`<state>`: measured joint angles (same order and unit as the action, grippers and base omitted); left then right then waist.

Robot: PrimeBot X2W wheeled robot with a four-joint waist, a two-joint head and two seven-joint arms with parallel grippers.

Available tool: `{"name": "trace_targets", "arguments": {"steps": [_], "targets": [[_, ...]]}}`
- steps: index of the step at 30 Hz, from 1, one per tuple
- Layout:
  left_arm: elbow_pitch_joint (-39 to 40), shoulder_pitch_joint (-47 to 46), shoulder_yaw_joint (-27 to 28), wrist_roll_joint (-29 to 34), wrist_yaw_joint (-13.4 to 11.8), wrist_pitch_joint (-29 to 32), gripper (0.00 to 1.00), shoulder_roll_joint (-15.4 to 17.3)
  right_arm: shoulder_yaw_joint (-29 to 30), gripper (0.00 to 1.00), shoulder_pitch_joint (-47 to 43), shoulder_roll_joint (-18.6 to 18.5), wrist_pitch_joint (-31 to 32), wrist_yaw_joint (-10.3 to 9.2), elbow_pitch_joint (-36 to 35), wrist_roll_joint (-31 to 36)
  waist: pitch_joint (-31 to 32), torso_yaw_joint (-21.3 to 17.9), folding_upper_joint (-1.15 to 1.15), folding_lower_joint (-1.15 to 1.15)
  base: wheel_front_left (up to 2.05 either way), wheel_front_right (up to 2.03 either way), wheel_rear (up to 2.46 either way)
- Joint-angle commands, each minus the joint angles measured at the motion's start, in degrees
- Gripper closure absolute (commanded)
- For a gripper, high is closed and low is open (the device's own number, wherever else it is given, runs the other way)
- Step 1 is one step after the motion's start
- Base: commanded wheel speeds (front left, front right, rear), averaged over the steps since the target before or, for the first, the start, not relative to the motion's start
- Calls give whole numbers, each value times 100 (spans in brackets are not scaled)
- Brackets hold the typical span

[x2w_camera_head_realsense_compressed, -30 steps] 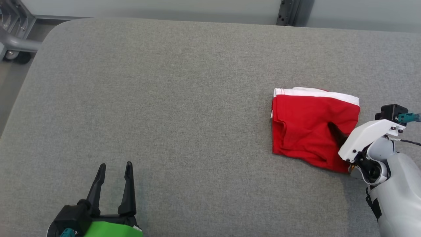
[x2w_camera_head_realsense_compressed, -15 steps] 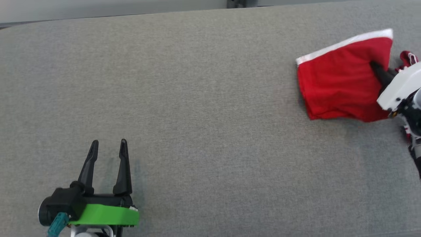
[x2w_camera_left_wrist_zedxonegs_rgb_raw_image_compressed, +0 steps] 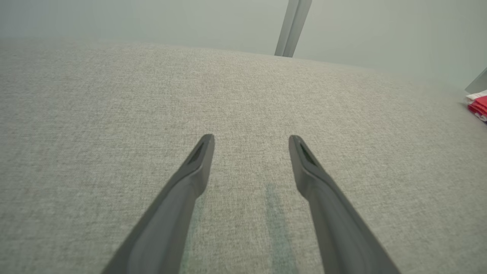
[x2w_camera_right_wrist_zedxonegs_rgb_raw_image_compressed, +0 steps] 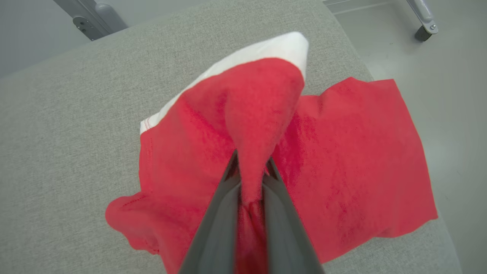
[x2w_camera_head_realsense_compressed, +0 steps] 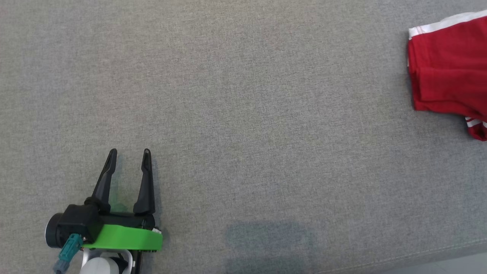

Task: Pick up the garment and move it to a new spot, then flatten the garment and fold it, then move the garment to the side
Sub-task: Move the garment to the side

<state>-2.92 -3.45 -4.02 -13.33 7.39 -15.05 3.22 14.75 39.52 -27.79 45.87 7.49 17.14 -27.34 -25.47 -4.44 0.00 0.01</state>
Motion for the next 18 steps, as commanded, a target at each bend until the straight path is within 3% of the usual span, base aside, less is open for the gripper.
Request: {"name": "trace_targets", "arguments": {"steps": [1, 4, 5, 6, 13, 18], "targets": [[-4, 47, 24, 26, 15, -14, 0, 53, 154, 100, 61, -46, 49, 0, -30, 181, -13, 36, 0, -1, 0, 0, 0], [-19, 69, -14, 12, 15, -14, 0, 77, 365, 100, 111, -131, 15, 0, 7, 645, 6, 96, 0, -1, 0, 0, 0], [-22, 62, -22, 15, 15, -14, 0, 79, 417, 29, 129, -147, -94, 0, 23, 830, 11, 115, 0, -1, 0, 0, 0], [-19, 51, -27, 22, 15, -14, 0, 75, 495, 0, 122, -167, -237, 0, 80, 1067, 14, 132, 0, -1, 0, 0, 0], [-79, 145, 43, 11, 14, -14, 0, 41, 393, 0, -68, -121, -1650, -1, 484, 2274, 185, 182, 0, -1, 0, 0, 0], [-105, 336, 184, -22, 14, -14, 0, 13, 83, 0, -308, 154, -3075, -1, 537, 2467, 593, 144, 0, -1, 0, 0, 0]]}}
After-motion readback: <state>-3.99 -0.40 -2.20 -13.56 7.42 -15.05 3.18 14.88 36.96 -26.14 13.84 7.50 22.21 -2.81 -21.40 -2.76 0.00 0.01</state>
